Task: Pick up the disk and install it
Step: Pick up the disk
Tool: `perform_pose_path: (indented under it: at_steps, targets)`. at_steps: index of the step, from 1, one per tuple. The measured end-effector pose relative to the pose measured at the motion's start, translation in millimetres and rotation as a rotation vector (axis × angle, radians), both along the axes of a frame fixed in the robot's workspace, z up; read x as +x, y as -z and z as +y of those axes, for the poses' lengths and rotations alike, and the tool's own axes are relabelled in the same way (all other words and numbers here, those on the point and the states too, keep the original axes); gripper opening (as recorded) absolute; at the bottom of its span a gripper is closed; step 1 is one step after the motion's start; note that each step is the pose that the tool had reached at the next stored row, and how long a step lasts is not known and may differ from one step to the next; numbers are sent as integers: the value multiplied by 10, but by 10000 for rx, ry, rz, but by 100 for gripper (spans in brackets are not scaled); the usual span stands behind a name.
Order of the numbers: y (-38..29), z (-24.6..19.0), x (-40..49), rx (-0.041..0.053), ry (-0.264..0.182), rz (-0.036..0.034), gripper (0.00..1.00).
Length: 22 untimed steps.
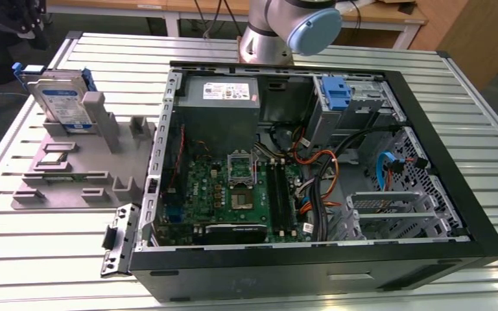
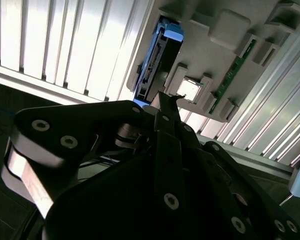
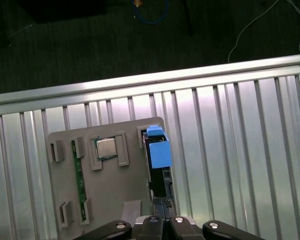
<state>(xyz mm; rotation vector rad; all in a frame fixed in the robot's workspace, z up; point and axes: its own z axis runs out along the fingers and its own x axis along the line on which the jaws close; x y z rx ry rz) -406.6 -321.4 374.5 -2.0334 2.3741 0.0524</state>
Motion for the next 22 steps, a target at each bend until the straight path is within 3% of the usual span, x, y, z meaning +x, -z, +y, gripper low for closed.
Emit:
perform_pose_path:
  at_steps: [22]
  targets:
    - [120,-22,-20,1,-2,-5,10]
